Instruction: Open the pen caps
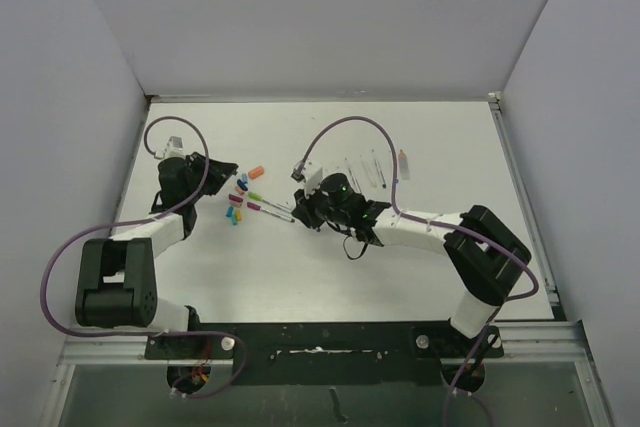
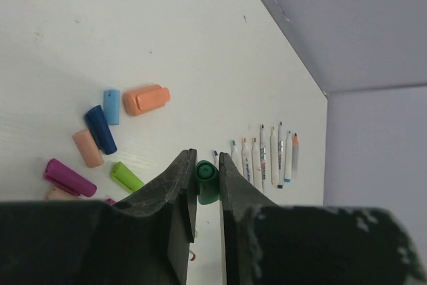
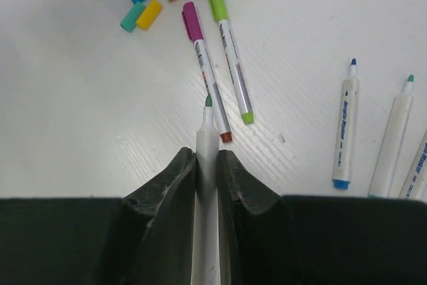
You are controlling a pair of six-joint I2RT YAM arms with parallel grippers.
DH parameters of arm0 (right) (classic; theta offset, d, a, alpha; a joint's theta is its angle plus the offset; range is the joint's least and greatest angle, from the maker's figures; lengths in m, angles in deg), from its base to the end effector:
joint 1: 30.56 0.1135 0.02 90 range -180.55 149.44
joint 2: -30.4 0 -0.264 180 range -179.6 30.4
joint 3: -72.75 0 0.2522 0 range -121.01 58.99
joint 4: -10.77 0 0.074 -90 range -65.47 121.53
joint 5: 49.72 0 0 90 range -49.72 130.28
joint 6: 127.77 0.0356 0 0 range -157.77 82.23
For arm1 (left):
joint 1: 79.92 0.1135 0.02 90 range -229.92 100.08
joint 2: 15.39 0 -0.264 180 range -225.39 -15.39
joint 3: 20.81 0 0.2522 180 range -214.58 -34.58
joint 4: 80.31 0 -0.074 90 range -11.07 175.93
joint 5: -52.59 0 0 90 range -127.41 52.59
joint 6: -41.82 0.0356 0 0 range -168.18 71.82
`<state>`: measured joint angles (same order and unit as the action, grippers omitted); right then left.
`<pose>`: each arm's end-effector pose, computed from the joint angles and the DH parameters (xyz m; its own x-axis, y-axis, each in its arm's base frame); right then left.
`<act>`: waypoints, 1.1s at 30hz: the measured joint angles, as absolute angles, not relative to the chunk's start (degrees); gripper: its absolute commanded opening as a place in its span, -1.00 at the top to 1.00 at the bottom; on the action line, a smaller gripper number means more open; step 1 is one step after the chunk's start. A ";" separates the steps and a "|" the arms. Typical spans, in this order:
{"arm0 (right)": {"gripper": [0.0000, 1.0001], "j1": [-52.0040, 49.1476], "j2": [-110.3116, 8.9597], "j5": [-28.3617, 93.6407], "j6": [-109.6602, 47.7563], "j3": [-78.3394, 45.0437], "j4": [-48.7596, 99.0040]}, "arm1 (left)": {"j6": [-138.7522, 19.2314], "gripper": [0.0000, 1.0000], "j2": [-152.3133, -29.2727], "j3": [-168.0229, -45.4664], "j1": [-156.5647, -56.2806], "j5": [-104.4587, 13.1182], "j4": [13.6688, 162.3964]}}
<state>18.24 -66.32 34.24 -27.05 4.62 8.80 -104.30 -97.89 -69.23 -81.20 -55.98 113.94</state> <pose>0.2410 0.2810 0.2060 -0.4407 -0.2226 -0.8696 -0.7412 0.6368 0.2126 0.2955 -0.0179 0.1974 -0.4553 -0.7770 -0.4347 -0.1028 0.5309 -0.8412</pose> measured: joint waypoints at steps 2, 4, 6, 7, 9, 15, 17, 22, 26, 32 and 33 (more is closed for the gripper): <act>1.00 18.22 -66.32 34.26 -27.07 4.88 10.70 | -103.58 1.00 -98.19 -69.25 -80.15 -53.16 113.85; 1.00 18.22 -66.32 34.52 -27.22 4.88 11.40 | -103.10 1.00 -98.21 -69.25 -80.26 -52.15 113.85; 1.00 18.00 -66.34 35.22 -27.70 4.77 12.12 | -102.90 1.00 -98.21 -69.25 -80.33 -51.85 113.85; 1.00 17.80 -66.54 35.61 -28.07 4.42 12.73 | -102.77 1.00 -98.19 -69.23 -80.26 -51.54 113.79; 1.00 17.54 -67.74 36.38 -28.84 2.72 13.87 | -102.38 1.00 -98.04 -69.12 -80.00 -51.30 113.50; 1.00 15.68 -74.91 38.43 -31.88 -4.37 14.22 | -100.43 1.00 -93.73 -64.75 -77.88 -51.32 110.81; 1.00 15.09 -77.97 38.78 -32.99 -6.53 14.16 | -99.97 1.00 -91.68 -62.93 -76.98 -51.39 109.63; 1.00 14.02 -84.40 38.87 -34.87 -10.73 14.29 | -99.16 1.00 -88.07 -59.11 -75.19 -51.58 107.80; 1.00 13.39 -87.39 38.81 -35.90 -12.82 14.37 | -98.42 1.00 -87.26 -57.08 -74.16 -51.76 106.35; 0.97 12.93 -88.86 38.78 -36.18 -14.33 14.33 | -97.74 1.00 -87.37 -55.26 -73.25 -52.02 106.27; 0.91 12.91 -88.97 38.76 -36.25 -14.44 14.31 | -97.57 1.00 -87.55 -55.04 -73.22 -52.11 106.33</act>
